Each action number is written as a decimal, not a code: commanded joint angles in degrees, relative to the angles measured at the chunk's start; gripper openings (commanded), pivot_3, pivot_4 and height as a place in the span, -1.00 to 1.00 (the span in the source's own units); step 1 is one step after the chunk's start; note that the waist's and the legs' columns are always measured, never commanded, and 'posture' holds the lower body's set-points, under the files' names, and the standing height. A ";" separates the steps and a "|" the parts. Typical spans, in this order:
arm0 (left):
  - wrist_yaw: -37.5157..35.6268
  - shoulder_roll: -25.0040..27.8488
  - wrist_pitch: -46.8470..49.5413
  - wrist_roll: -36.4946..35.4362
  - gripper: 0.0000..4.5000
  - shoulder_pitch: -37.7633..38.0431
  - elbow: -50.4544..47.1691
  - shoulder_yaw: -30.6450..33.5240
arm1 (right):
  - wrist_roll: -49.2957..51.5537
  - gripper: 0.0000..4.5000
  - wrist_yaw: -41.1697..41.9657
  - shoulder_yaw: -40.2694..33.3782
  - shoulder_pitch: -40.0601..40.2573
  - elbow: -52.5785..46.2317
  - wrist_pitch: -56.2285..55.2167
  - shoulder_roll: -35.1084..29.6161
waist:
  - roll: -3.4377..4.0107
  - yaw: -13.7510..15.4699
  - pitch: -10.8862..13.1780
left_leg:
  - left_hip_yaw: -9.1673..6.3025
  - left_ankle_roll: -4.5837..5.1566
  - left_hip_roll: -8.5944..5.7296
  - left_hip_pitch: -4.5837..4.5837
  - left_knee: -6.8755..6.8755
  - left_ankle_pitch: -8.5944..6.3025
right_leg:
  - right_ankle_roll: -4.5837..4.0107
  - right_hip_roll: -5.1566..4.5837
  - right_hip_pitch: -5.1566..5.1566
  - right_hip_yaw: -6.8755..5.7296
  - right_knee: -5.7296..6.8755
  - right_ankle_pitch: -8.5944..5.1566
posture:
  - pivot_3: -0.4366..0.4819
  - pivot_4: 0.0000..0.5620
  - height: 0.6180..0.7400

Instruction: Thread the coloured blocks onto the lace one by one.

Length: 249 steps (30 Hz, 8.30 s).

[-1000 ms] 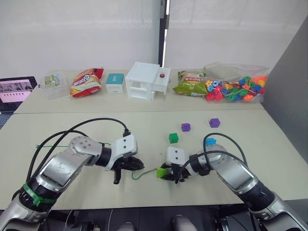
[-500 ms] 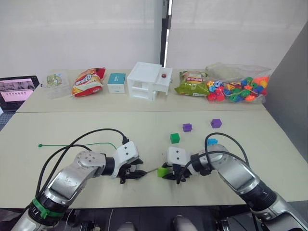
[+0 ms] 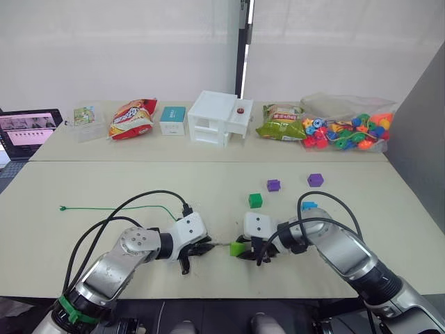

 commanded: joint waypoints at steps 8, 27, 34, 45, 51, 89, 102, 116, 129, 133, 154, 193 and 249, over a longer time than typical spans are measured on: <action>-10.13 2.37 1.54 -7.46 -0.99 -3.73 3.75 5.36 | -0.53 -0.42 -1.72 -0.84 0.17 -0.10 0.60 -0.05 | -0.02 -0.13 0.02 | 0.00 0.00 0.01 -0.03 0.00 0.00 | 0.00 0.01 -0.07 -0.01 0.02 0.00 | -0.05 -0.47 1.00; -31.97 20.58 6.70 -14.08 -0.99 -12.48 2.71 4.42 | -0.84 -0.42 -2.68 -0.10 -0.38 1.17 -0.69 1.71 | -0.06 -1.13 0.07 | 0.01 0.00 0.04 -0.10 -0.05 0.00 | 0.00 0.07 -0.24 -0.01 0.09 0.00 | -0.05 -0.47 1.00; -32.07 18.00 18.76 -11.74 -0.99 -24.57 1.71 -6.44 | -3.41 -0.42 0.00 2.62 -1.18 1.92 -5.81 -0.49 | -0.15 -0.97 0.12 | 0.00 0.00 0.02 -0.17 0.01 0.00 | 0.02 0.08 -0.22 -0.01 0.09 -0.01 | -0.05 -0.47 1.00; -35.28 13.93 16.48 0.47 -0.99 -35.26 8.58 -20.00 | -5.66 -0.42 2.28 4.41 -2.55 2.76 -8.88 -1.34 | -0.16 -0.75 0.13 | -0.01 0.00 0.01 -0.18 0.01 0.00 | 0.01 0.08 -0.23 -0.01 0.09 -0.01 | -0.05 -0.47 1.00; -37.19 11.21 16.55 1.08 -0.99 -38.71 8.10 -20.59 | -6.57 -0.42 2.95 4.67 -2.34 2.33 -9.43 -1.36 | -0.17 -0.93 0.13 | -0.03 0.00 -0.01 -0.21 0.04 0.00 | 0.02 0.07 -0.25 -0.01 0.10 -0.01 | -0.05 -0.47 1.00; -37.13 7.61 15.89 6.11 -0.99 -39.96 12.30 -23.30 | -8.04 -0.42 2.91 5.18 -2.05 1.11 -7.52 0.28 | -0.17 -1.13 0.13 | -0.07 0.00 0.00 -0.16 0.07 0.00 | 0.01 0.08 -0.24 0.00 0.21 -0.01 | -0.05 -0.47 1.00; -34.55 3.76 20.12 4.45 -0.99 -40.13 9.63 -22.83 | -8.31 -0.42 3.02 5.47 -1.91 1.00 -7.34 0.68 | -0.17 -1.15 0.12 | -0.08 0.00 -0.01 -0.14 0.08 0.00 | 0.01 0.08 -0.24 0.00 0.27 -0.01 | -0.05 -0.47 1.00; -29.75 -0.97 24.85 -1.03 -0.99 -36.35 7.54 -17.93 | -8.45 -0.42 2.14 4.78 -2.14 1.49 -6.45 1.13 | -0.17 -1.19 0.12 | -0.09 0.00 -0.01 -0.14 0.09 0.00 | 0.01 0.08 -0.27 0.01 0.35 -0.01 | -0.05 -0.47 1.00; -17.40 -8.34 6.69 -1.68 -0.72 -19.51 9.14 -6.33 | -7.26 -0.42 0.75 2.23 -1.20 0.34 -3.02 1.73 | -0.18 -0.49 0.04 | -0.10 -0.04 -0.03 -0.06 0.13 0.03 | 0.00 0.03 -0.15 0.00 0.35 0.00 | -0.05 -0.47 1.00; -19.03 -5.62 3.74 -2.52 -0.15 -19.00 8.19 -3.88 | -7.23 -0.42 0.72 1.99 -0.18 -0.33 -2.60 1.25 | -0.18 -0.47 0.04 | -0.09 -0.15 -0.04 -0.08 0.13 0.09 | 0.01 0.01 -0.13 0.00 0.32 0.00 | -0.05 -0.47 1.00; -11.87 -2.17 -17.45 4.04 0.14 -3.81 12.25 -1.21 | -6.53 -0.42 -0.15 1.57 0.42 -1.98 -0.38 1.04 | -0.17 -0.97 0.03 | -0.09 -0.15 -0.02 -0.07 0.05 0.09 | 0.00 0.04 -0.25 0.01 0.36 0.00 | -0.05 -0.47 1.00; -17.56 -2.49 -5.91 -1.88 0.73 -11.31 7.58 0.32 | -3.06 1.00 -3.50 -5.13 2.55 -5.97 3.26 0.03 | -0.17 -0.53 0.01 | -0.12 -0.15 -0.04 -0.15 0.05 0.09 | 0.01 0.02 -0.23 -0.02 0.27 -0.01 | -0.05 -0.47 1.00; -21.94 4.82 -16.51 4.11 -0.42 -9.09 22.03 0.11 | 1.26 -1.00 -0.33 -8.88 6.77 -2.91 -7.92 -8.01 | -0.16 -1.29 -0.03 | -0.10 -0.11 0.10 0.61 -0.15 0.07 | 0.06 0.13 0.71 -0.03 -0.39 -0.04 | -0.05 -0.47 1.00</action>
